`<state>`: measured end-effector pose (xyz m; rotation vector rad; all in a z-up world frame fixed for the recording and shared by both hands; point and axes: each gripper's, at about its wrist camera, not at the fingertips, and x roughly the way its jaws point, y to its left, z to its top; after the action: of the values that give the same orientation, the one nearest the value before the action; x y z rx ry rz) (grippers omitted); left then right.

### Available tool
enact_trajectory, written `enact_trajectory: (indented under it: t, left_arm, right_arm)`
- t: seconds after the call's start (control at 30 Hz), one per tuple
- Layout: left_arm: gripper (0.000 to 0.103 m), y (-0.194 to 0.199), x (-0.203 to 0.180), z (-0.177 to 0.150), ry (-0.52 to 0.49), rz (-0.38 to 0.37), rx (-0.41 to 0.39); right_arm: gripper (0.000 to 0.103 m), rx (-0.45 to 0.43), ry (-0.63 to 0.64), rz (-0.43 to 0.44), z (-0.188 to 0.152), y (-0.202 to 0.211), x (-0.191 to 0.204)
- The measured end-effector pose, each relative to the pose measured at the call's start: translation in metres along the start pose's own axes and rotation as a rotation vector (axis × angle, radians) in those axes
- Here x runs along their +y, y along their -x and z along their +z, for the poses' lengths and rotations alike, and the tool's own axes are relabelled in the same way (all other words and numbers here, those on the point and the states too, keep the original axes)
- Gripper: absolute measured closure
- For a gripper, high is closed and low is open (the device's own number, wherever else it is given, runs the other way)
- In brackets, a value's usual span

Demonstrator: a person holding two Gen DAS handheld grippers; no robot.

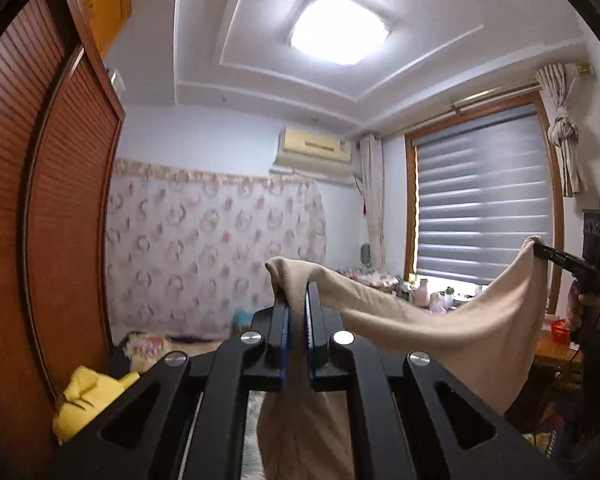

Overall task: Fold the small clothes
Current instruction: 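Lift the hem with both grippers and fold it over toward the collar, release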

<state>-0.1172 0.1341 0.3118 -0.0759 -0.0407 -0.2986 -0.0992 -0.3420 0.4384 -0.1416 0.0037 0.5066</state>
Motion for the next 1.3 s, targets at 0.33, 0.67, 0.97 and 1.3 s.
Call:
enact_trajectory:
  t: [0.33, 0.67, 0.97, 1.3]
  left_arm:
    - [0.099, -0.020, 0.011, 0.021, -0.045, 0.049, -0.002]
    - [0.099, -0.132, 0.043, -0.069, -0.060, 0.148, 0.195]
    - [0.099, -0.259, 0.091, -0.175, -0.015, 0.193, 0.377]
    - [0.099, -0.371, 0.121, -0.271, 0.004, 0.207, 0.589]
  right_arm:
    - [0.096, -0.006, 0.078, -0.086, 0.043, -0.015, -0.015]
    - [0.096, 0.181, 0.045, -0.070, -0.051, -0.120, -0.046]
    - [0.096, 0.376, -0.036, -0.024, -0.185, -0.260, -0.086]
    - [0.096, 0.571, -0.104, -0.027, -0.300, -0.396, -0.129]
